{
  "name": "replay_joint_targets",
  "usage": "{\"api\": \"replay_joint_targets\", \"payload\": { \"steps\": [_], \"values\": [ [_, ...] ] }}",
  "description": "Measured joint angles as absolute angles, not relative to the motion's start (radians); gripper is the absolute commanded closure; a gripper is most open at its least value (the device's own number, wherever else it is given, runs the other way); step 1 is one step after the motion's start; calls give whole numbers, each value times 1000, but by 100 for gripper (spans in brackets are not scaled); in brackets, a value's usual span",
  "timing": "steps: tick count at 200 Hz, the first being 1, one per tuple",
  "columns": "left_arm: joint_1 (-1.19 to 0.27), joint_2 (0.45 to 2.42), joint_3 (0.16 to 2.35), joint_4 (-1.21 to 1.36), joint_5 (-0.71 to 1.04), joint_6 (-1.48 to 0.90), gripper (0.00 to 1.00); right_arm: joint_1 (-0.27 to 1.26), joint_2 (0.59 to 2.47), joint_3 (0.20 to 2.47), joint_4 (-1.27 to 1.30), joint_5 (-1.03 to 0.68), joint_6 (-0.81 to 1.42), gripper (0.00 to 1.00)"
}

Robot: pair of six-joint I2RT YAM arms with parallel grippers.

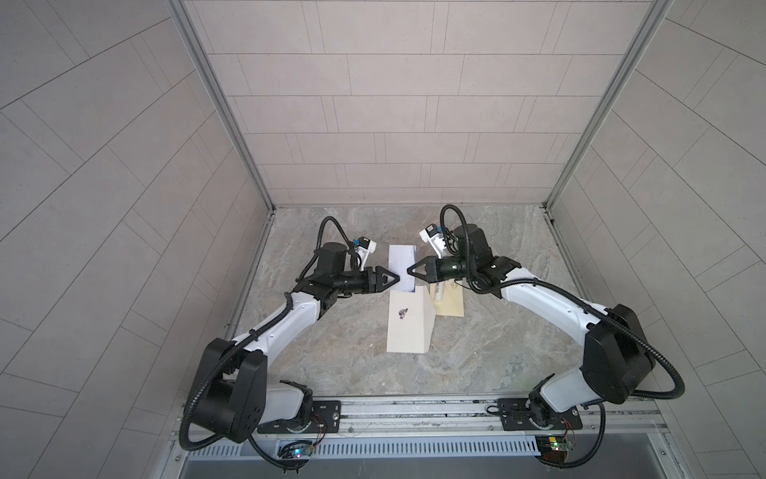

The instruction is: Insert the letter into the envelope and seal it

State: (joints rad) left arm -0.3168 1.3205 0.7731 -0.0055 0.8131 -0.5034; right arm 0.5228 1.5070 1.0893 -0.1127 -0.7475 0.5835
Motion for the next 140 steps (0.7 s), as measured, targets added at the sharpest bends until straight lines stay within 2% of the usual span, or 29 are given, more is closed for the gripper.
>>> {"api": "replay_joint_targets", "payload": {
  "steps": [34,59,94,140],
  "values": [
    [-334,1348,783,-194,640,-382,33,521,1507,1013,-268,-622,553,100],
    [-412,1431,810,-303,557,-306,33,521,1506,971,-371,-541,542,100],
    [-510,1542,842,-378,520,-249,33,521,1480,936,-451,-481,536,100],
    [-540,1629,878,-423,500,-213,33,521,1476,902,-463,-469,543,100]
  ]
}}
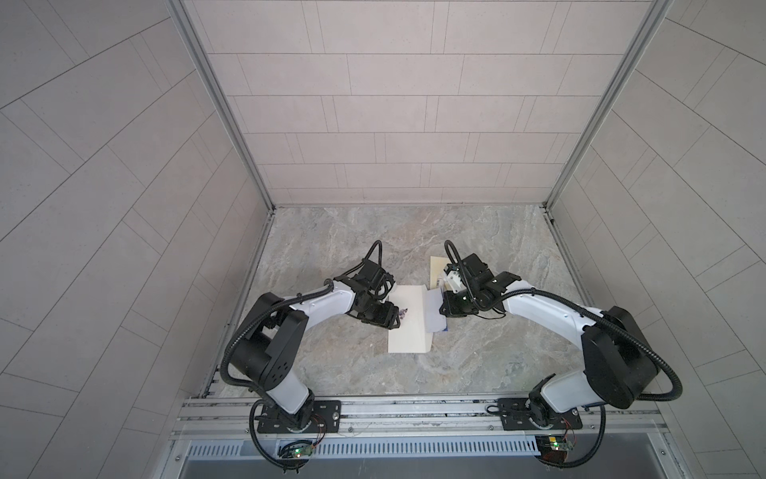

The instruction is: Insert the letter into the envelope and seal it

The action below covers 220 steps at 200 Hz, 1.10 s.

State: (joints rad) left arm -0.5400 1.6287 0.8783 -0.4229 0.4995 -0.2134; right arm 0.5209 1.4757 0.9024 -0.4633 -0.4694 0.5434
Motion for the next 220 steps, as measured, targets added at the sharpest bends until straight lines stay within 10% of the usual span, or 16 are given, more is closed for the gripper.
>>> {"api": "replay_joint_targets", "payload": {
  "steps": [220],
  "values": [
    [-542,1723,952,-435,545,-183,38,567,1846,1079,-369,-628,545,100]
  ]
}}
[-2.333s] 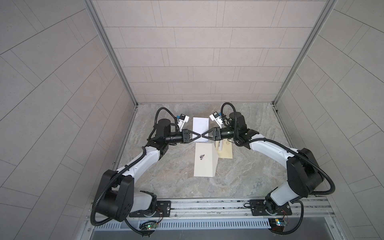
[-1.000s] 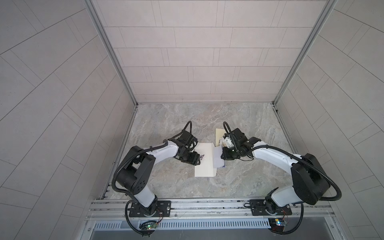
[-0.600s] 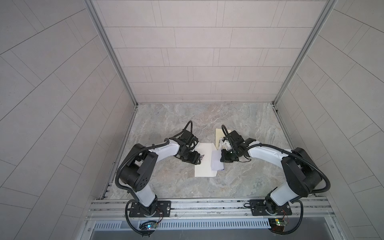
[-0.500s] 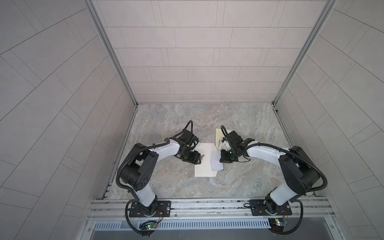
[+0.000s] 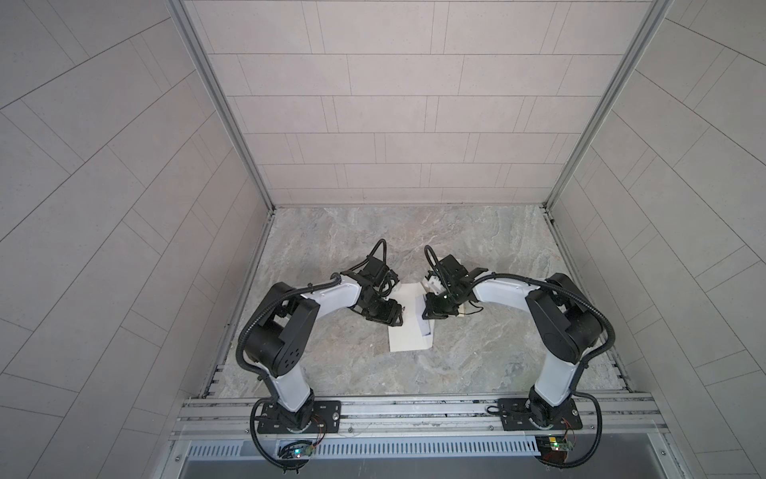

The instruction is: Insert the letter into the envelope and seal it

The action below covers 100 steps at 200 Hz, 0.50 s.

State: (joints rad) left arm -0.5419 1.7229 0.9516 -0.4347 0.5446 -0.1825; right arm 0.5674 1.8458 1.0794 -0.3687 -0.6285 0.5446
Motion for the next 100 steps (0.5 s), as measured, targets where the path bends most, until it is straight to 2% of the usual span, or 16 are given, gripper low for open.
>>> {"api": "replay_joint_targets", "payload": {
  "steps": [22,30,42,56,79,100],
  "values": [
    [-540,1724,956,-443,526,-183,39,601,1908,1161,-418,-626,511,100],
    [-538,1724,959,-447,508,-185,47,607,1922,1185,-440,-624,500,99],
    [-537,1724,961,-452,470,-192,58,611,1937,1213,-467,-616,492,83],
    [-536,1729,965,-454,426,-196,72,616,1940,1225,-480,-604,484,72],
    [-538,1751,986,-457,378,-197,89,629,1939,1248,-493,-566,469,67],
    [-537,1768,1005,-453,363,-206,100,632,1933,1256,-509,-524,471,67]
  ]
}}
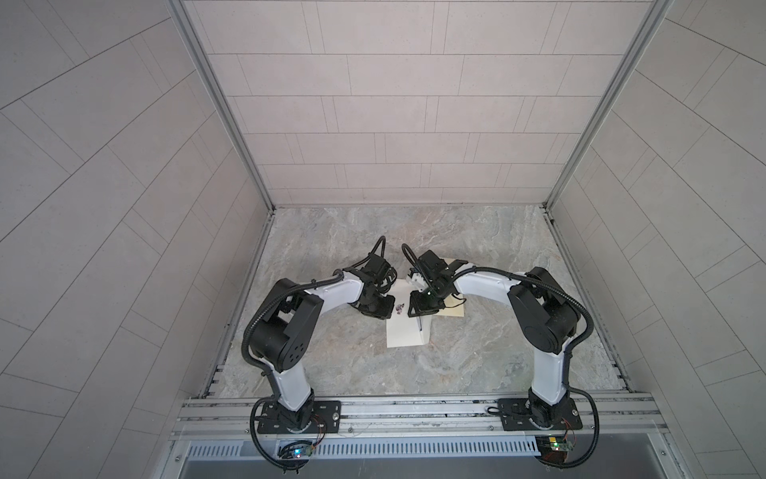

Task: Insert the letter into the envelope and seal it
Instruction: 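Push the sheet deeper into the cream envelope with both grippers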

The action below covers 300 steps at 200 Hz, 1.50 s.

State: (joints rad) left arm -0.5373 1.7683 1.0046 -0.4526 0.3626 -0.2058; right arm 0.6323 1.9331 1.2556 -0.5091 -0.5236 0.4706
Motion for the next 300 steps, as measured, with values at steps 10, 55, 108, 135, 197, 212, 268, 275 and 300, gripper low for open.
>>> {"api": "replay_joint_targets", "payload": {
  "steps": [10,55,108,135,197,212,268,275,300],
  "values": [
    [-538,1773,1009,-450,360,-210,100,633,1927,1257,-517,-500,471,67],
    [-539,1775,1010,-450,355,-211,100,620,1887,1257,-528,-405,493,71],
    [-539,1775,1010,-450,355,-211,100,608,1885,1242,-526,-385,507,78],
    [-539,1775,1010,-450,355,-210,100,604,1885,1217,-524,-387,510,81],
    [-539,1775,1011,-451,362,-209,92,598,1904,1205,-498,-430,509,88],
    [-539,1776,1015,-461,358,-210,88,595,1912,1211,-490,-446,509,89],
    [-539,1808,1066,-499,337,-208,86,596,1953,1255,-474,-492,500,90],
    [-539,1811,1073,-504,333,-208,85,596,1956,1259,-474,-493,498,90],
    [-539,1820,1087,-513,324,-208,90,601,1964,1272,-473,-498,492,79]
  ]
}}
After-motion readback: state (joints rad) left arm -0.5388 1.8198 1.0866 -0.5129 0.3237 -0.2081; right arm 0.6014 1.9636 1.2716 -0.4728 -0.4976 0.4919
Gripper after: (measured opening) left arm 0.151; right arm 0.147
